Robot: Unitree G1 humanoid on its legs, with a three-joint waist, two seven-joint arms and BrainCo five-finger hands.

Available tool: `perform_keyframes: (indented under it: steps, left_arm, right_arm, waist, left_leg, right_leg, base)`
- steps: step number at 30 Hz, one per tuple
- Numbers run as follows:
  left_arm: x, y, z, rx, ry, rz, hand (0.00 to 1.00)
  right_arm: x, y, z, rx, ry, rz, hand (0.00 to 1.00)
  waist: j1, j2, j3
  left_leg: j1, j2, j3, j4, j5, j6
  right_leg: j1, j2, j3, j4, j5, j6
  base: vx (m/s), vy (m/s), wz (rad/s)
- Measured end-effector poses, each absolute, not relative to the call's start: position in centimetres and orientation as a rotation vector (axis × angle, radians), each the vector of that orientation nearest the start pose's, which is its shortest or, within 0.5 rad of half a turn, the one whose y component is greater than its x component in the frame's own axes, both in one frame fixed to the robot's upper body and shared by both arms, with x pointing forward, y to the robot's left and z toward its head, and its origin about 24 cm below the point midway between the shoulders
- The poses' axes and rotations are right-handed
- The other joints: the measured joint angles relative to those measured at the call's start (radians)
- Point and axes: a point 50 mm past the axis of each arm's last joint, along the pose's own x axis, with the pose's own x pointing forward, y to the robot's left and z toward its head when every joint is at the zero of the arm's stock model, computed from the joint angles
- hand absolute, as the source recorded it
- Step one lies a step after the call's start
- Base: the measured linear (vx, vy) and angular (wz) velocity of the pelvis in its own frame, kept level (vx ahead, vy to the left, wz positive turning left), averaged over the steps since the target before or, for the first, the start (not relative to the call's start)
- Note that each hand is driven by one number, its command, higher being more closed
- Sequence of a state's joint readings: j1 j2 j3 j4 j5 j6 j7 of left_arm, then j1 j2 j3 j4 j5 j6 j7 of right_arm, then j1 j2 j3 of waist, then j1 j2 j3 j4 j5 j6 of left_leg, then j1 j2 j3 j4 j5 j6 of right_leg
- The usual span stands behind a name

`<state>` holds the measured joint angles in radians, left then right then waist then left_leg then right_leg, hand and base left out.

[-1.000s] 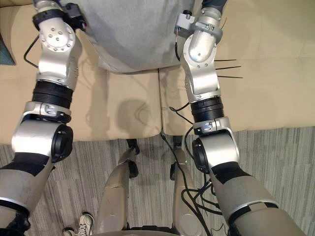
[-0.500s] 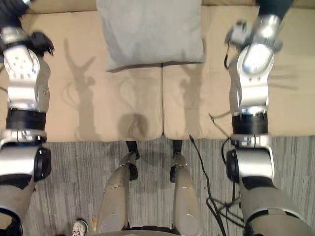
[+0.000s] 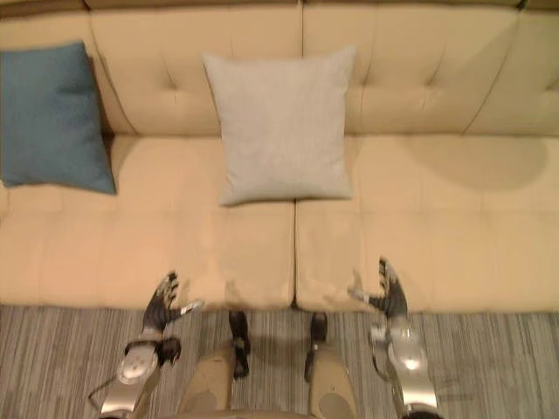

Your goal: Pick up cushions and gather them together orderly.

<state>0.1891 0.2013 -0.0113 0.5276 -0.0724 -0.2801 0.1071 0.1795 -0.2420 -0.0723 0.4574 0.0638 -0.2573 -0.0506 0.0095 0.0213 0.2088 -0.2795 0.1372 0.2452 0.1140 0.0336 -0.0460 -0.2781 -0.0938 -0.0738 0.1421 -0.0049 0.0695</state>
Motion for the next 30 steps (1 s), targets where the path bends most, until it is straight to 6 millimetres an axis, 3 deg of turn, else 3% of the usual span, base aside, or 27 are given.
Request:
perform_keyframes:
  steps: [2, 4, 9, 13, 15, 18, 19, 20, 21, 22, 24, 25, 26, 27, 29, 30]
  left_arm:
    - [13.9, 23.1, -10.0, 0.179, 0.567, 0.208, 0.0]
    - [12.3, 23.5, -11.2, 0.19, 0.657, 0.218, 0.0]
    - [10.3, 23.5, -12.7, 0.202, 0.773, 0.2, 0.0]
    - [10.3, 22.8, -12.9, 0.185, 0.779, 0.193, 0.0]
    - [11.9, 22.3, -12.6, 0.181, 0.739, 0.173, 0.0]
    - [13.8, 22.0, -11.9, 0.175, 0.681, 0.165, 0.0]
    - [14.2, 21.9, -11.6, 0.16, 0.658, 0.177, 0.0]
    - [14.7, 21.8, -11.4, 0.155, 0.646, 0.177, 0.0]
    - [14.7, 21.8, -11.3, 0.154, 0.645, 0.176, 0.0]
    - [14.4, 21.9, -11.3, 0.148, 0.644, 0.186, 0.0]
    - [14.1, 22.0, -11.3, 0.142, 0.646, 0.195, 0.0]
    - [14.1, 22.2, -11.2, 0.144, 0.645, 0.201, 0.0]
    - [13.8, 21.2, -11.5, 0.109, 0.658, 0.206, 0.0]
    - [13.8, 20.8, -11.6, 0.096, 0.659, 0.202, 0.0]
    - [13.1, 20.1, -12.0, 0.08, 0.683, 0.195, 0.0]
    - [13.0, 19.8, -12.1, 0.08, 0.688, 0.184, 0.0]
  right_arm:
    - [14.7, -24.8, -8.7, -0.215, 0.53, -0.178, 0.0]
    - [13.1, -24.9, -10.2, -0.234, 0.629, -0.169, 0.0]
    - [10.8, -25.2, -12.1, -0.255, 0.782, -0.167, 0.0]
    - [11.2, -24.7, -12.3, -0.239, 0.787, -0.168, 0.0]
    - [12.0, -23.7, -12.4, -0.216, 0.781, -0.156, 0.0]
    - [13.3, -23.1, -11.9, -0.218, 0.733, -0.132, 0.0]
    - [14.2, -22.9, -11.6, -0.217, 0.71, -0.124, 0.0]
    - [14.5, -22.6, -11.5, -0.218, 0.701, -0.113, 0.0]
    - [14.1, -22.4, -11.7, -0.216, 0.711, -0.11, 0.0]
    - [13.8, -21.8, -12.0, -0.212, 0.725, -0.086, 0.0]
    - [13.8, -21.6, -12.0, -0.214, 0.724, -0.073, 0.0]
    - [14.0, -21.6, -12.0, -0.218, 0.721, -0.072, 0.0]
    - [14.3, -22.4, -11.8, -0.233, 0.716, -0.089, 0.0]
    - [14.3, -22.6, -11.7, -0.237, 0.712, -0.094, 0.0]
    - [15.2, -23.0, -11.2, -0.233, 0.685, -0.112, 0.0]
    - [15.3, -23.4, -11.1, -0.233, 0.682, -0.126, 0.0]
  waist:
    - [-0.008, -0.001, -0.034]
    - [-0.02, -0.001, -0.053]
    - [-0.02, -0.013, -0.087]
    - [-0.024, -0.025, -0.092]
    - [-0.021, -0.044, -0.079]
    - [-0.021, -0.049, -0.075]
    - [-0.008, -0.038, -0.066]
    - [-0.014, -0.044, -0.055]
    - [-0.015, -0.04, -0.052]
    - [-0.01, -0.062, -0.065]
    - [0.002, -0.083, -0.073]
    - [0.005, -0.091, -0.072]
    - [0.008, -0.062, -0.078]
    - [0.01, -0.044, -0.082]
    - [0.02, -0.007, -0.066]
    - [0.014, 0.033, -0.051]
  left_leg:
    - [0.069, -0.012, 0.001, -0.037, 0.002, -0.003]
    - [0.109, -0.02, 0.003, -0.056, 0.003, -0.003]
    - [0.212, -0.034, 0.033, -0.105, 0.003, -0.004]
    - [0.235, -0.036, 0.067, -0.11, 0.003, -0.004]
    - [0.201, -0.028, 0.09, -0.052, -0.012, -0.005]
    - [0.105, 0.008, 0.108, 0.074, -0.049, 0.017]
    - [0.093, 0.045, 0.13, 0.088, -0.056, 0.029]
    - [0.088, 0.05, 0.124, 0.124, -0.066, 0.038]
    - [0.088, 0.049, 0.118, 0.135, -0.067, 0.04]
    - [0.084, 0.044, 0.107, 0.15, -0.068, 0.044]
    - [0.06, 0.038, 0.098, 0.165, -0.045, 0.034]
    - [0.03, 0.037, 0.086, 0.178, -0.025, 0.019]
    - [-0.007, 0.049, 0.061, 0.15, 0.026, 0.02]
    - [-0.021, 0.058, 0.059, 0.126, 0.049, 0.017]
    - [-0.051, 0.076, 0.056, 0.039, 0.14, -0.007]
    - [-0.076, 0.096, 0.034, -0.007, 0.171, -0.021]
  right_leg:
    - [0.059, -0.009, -0.002, -0.023, -0.003, 0.004]
    - [0.097, -0.014, -0.002, -0.038, -0.003, 0.009]
    - [0.155, -0.02, 0.027, -0.049, -0.008, 0.018]
    - [0.152, -0.019, 0.062, -0.038, -0.001, 0.023]
    - [0.122, -0.019, 0.084, -0.008, 0.008, 0.027]
    - [0.026, -0.01, 0.074, 0.072, 0.049, 0.057]
    - [0.001, -0.01, 0.061, 0.143, 0.022, 0.051]
    - [-0.048, -0.038, 0.015, 0.458, -0.107, -0.004]
    - [-0.047, -0.05, 0.009, 0.564, -0.136, 0.006]
    - [-0.009, -0.071, 0.023, 0.756, -0.171, 0.036]
    - [0.043, -0.088, 0.038, 0.778, -0.173, 0.058]
    - [0.07, -0.075, 0.052, 0.71, -0.231, 0.091]
    - [0.087, -0.034, 0.04, 0.607, -0.284, 0.069]
    - [0.092, -0.017, 0.034, 0.559, -0.299, 0.054]
    - [0.106, 0.024, 0.003, 0.418, -0.356, -0.014]
    - [0.105, 0.055, -0.03, 0.36, -0.362, -0.03]
  base:
    - [0.07, 0.035, -0.01]
    - [0.05, 0.036, -0.01]
    - [0.02, 0.036, -0.14]
    - [-0.01, 0.023, -0.3]
    - [-0.06, 0.002, -0.26]
    - [-0.14, -0.015, -0.27]
    - [-0.15, -0.038, -0.28]
    - [-0.18, -0.052, -0.12]
    - [-0.23, -0.151, 0.19]
    - [-0.16, -0.127, 0.15]
    - [-0.19, -0.19, 0.15]
    - [-0.28, -0.212, 0.19]
    - [-0.26, -0.153, 0.11]
    - [-0.27, -0.116, -0.03]
    - [-0.36, -0.193, -0.07]
    - [-0.39, -0.175, 0.16]
